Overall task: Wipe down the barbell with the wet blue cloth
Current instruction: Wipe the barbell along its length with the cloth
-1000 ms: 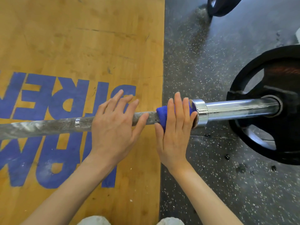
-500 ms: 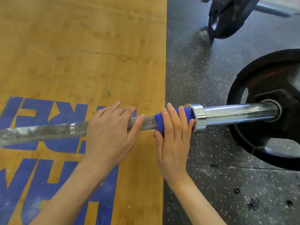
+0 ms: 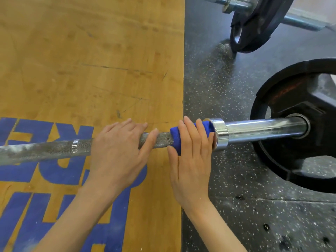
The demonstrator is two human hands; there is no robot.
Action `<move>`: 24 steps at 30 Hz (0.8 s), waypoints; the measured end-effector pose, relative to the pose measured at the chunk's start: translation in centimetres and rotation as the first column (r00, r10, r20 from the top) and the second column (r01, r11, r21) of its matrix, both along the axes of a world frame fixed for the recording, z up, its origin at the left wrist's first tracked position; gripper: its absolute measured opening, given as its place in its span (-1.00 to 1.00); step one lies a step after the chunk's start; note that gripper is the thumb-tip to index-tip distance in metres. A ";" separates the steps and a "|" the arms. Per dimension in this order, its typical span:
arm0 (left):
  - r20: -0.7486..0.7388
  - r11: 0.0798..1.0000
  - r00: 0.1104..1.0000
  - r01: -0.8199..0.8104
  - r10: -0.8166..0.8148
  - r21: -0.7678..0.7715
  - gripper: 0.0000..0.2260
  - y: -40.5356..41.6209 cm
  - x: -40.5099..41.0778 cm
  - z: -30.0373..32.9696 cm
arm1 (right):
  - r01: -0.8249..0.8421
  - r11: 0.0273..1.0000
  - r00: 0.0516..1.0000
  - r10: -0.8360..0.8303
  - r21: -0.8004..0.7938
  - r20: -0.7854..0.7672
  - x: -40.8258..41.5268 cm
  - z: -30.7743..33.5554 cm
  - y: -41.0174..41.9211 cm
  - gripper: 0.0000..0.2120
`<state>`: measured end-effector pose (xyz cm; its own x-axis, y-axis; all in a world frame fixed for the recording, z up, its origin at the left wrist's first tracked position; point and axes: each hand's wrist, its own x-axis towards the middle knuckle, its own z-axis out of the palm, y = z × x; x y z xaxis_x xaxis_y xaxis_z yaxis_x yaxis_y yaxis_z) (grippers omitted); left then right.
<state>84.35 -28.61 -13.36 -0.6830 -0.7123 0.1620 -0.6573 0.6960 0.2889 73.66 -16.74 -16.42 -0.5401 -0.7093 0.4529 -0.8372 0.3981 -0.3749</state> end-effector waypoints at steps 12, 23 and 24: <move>-0.028 0.998 0.999 -0.042 0.040 -0.047 -0.51 0.9 3.7 -0.3 | -0.006 1.000 1.000 0.006 -0.016 0.015 2.6 1.5 -3.2 -0.66; -0.102 0.997 0.994 -0.056 0.050 -0.052 -0.57 2.1 4.1 -0.6 | -0.092 0.996 0.991 0.093 0.015 -0.095 3.2 1.5 -2.5 -0.71; -0.108 0.997 0.993 -0.055 0.050 -0.048 -0.57 2.2 4.2 -0.6 | -0.136 0.990 0.983 0.140 0.040 -0.118 2.1 1.6 -1.8 -0.70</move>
<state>88.54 -26.39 -13.98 -0.6218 -0.7357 0.2685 -0.6609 0.6768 0.3242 75.74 -18.51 -14.81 -0.3790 -0.7882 0.4849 -0.9232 0.2859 -0.2569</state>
